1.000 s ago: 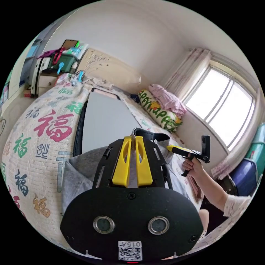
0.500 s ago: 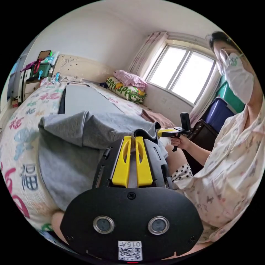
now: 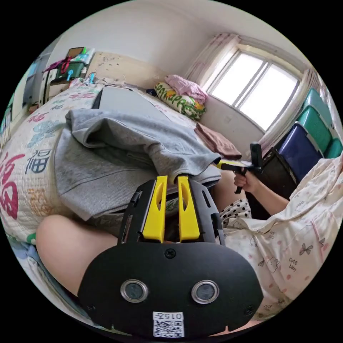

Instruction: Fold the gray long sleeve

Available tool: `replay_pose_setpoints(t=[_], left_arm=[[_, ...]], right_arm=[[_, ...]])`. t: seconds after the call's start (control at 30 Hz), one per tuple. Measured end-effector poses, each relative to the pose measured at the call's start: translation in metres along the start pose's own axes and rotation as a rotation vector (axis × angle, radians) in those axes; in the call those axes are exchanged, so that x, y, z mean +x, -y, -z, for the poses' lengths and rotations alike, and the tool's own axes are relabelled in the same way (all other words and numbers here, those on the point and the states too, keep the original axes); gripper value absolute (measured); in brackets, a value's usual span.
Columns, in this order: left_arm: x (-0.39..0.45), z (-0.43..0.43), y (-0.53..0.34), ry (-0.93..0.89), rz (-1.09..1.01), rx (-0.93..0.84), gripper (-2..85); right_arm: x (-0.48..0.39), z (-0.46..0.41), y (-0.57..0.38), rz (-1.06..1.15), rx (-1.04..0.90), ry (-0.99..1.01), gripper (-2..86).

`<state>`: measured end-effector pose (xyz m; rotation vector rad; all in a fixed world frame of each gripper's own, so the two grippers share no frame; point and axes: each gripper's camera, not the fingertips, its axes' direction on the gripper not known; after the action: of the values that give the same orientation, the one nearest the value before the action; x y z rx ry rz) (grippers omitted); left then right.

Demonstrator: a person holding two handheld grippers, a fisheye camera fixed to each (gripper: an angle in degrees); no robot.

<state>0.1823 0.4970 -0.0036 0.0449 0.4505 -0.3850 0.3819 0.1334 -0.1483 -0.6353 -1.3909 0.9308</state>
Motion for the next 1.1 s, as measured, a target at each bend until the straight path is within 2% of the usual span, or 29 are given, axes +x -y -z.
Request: replay_pose_setpoints(t=[0.13, 0.27, 0.33, 0.5, 0.57, 0.63, 0.73, 0.83, 0.93, 1.1], left_arm=[[-0.032, 0.018, -0.002, -0.074, 0.204, 0.136, 12.9], [-0.036, -0.018, 0.012, -0.083, 0.253, 0.048, 14.6], [-0.034, -0.049, 0.018, -0.107, 0.254, -0.020, 14.7], [-0.033, -0.078, 0.024, -0.085, 0.249, -0.070, 7.7], [-0.035, -0.077, 0.024, -0.105, 0.250, -0.054, 6.8], [-0.030, -0.068, 0.022, -0.114, 0.189, -0.003, 7.6], [-0.029, -0.075, 0.021, -0.062, 0.155, -0.033, 7.8], [-0.034, -0.092, 0.023, -0.085, 0.184, -0.031, 7.9], [-0.032, -0.097, 0.028, -0.069, 0.207, -0.033, 3.8], [-0.022, -0.088, 0.030, -0.050, 0.154, -0.006, 0.5]], right_arm=[[0.071, 0.020, -0.010, -0.283, 0.130, 0.225, 9.3], [0.105, -0.010, -0.005, -0.416, 0.070, 0.268, 14.3], [0.125, -0.035, -0.004, -0.460, 0.041, 0.386, 14.1], [0.157, -0.055, -0.018, -0.465, 0.074, 0.425, 11.7], [0.159, -0.053, -0.029, -0.389, 0.082, 0.371, 12.1], [0.143, -0.055, -0.042, -0.216, 0.064, 0.155, 12.8], [0.125, -0.085, -0.050, -0.041, -0.033, -0.084, 13.4], [0.110, -0.121, -0.060, 0.114, -0.009, -0.234, 11.3], [0.102, -0.147, -0.075, 0.184, -0.002, -0.373, 4.2], [0.104, -0.182, -0.118, 0.227, -0.058, -0.499, 1.1]])
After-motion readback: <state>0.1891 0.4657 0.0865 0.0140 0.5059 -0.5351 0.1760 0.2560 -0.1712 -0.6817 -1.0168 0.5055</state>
